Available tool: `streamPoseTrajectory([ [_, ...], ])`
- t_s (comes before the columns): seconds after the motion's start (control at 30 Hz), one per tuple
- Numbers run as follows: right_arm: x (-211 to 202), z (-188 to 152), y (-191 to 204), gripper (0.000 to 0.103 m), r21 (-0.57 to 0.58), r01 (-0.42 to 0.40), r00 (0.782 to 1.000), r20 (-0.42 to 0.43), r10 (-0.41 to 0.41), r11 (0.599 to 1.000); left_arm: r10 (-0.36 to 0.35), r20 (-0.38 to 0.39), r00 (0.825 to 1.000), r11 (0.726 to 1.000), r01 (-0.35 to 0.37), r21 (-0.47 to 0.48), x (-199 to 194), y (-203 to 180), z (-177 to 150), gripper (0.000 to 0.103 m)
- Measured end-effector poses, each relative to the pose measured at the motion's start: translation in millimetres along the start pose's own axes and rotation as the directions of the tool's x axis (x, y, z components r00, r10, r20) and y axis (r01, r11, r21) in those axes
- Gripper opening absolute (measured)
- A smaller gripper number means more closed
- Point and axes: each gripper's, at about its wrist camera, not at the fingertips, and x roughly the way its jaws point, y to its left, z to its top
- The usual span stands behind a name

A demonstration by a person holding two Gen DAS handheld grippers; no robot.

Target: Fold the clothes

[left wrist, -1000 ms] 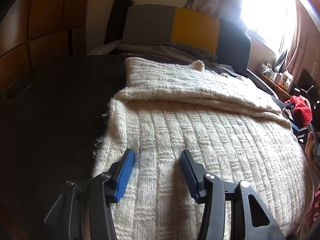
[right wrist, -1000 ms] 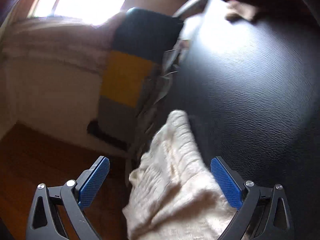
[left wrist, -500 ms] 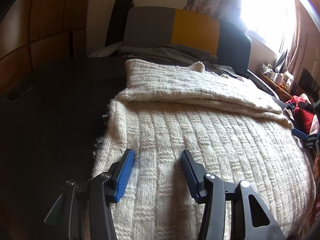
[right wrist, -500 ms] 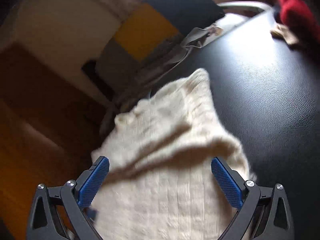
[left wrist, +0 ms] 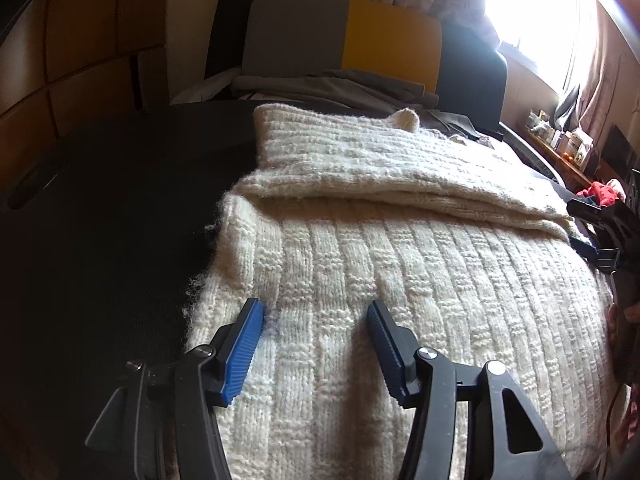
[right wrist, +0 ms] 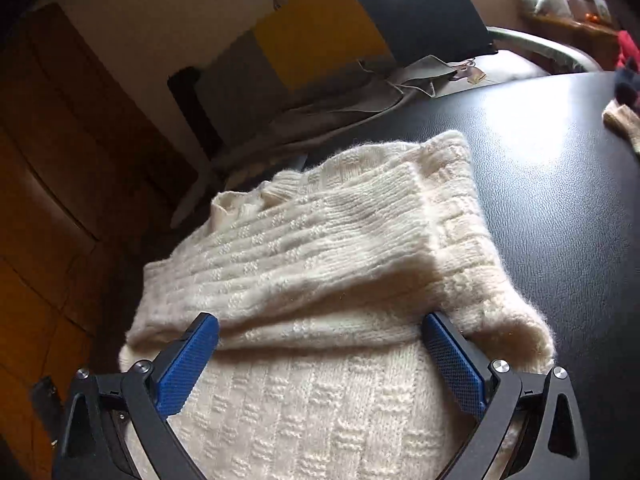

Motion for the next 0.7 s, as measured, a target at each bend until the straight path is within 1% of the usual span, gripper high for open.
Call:
streamPoseTrajectory([
  [0.07, 2.0, 5.5, -5.0, 0.103, -0.008, 0.001, 1.0, -0.001, -0.001, 1.0, -0.009, -0.013, 1.0, 1.0, 0.009, 0.012, 7.4, 0.2, 9.4, 0.058],
  [0.23, 24.9, 28.1, -4.7, 0.103, -0.057, 0.075, 0.997, -0.018, -0.076, 0.996, 0.005, -0.044, 0.999, 1.0, -0.004, 0.031, 26.3, -5.8, 32.4, 0.06],
  [0.33, 28.0, 33.4, -1.3, 0.103, -0.086, 0.107, 0.993, -0.032, -0.11, 0.991, 0.018, -0.055, 0.998, 0.999, -0.015, 0.051, 35.1, -10.1, 42.8, 0.062],
  [0.4, 22.4, 32.2, 2.5, 0.103, -0.096, 0.118, 0.991, -0.045, -0.123, 0.988, 0.009, -0.063, 0.998, 0.999, -0.006, 0.046, 36.5, -8.5, 46.1, 0.063],
  [0.47, 11.5, 27.4, 10.1, 0.103, -0.117, 0.121, 0.988, -0.083, -0.131, 0.986, -0.035, -0.072, 0.997, 0.999, 0.037, 0.02, 32.6, 0.1, 47.3, 0.062],
  [0.57, -27.9, 6.7, 12.3, 0.103, -0.087, 0.002, 0.996, -0.094, -0.01, 0.996, -0.103, -0.067, 0.992, 0.994, 0.1, -0.046, 9.8, 17.5, 37.6, 0.062],
  [0.63, -63.0, -11.7, 0.6, 0.103, -0.039, -0.065, 0.993, -0.099, 0.061, 0.997, -0.141, -0.048, 0.989, 0.987, 0.137, -0.079, -9.6, 29.9, 26.5, 0.062],
  [0.7, -97.0, -32.5, -16.8, 0.103, 0.028, -0.136, 0.985, -0.105, 0.138, 0.99, -0.155, -0.024, 0.988, 0.985, 0.153, -0.081, -29.3, 37.2, 8.5, 0.062],
])
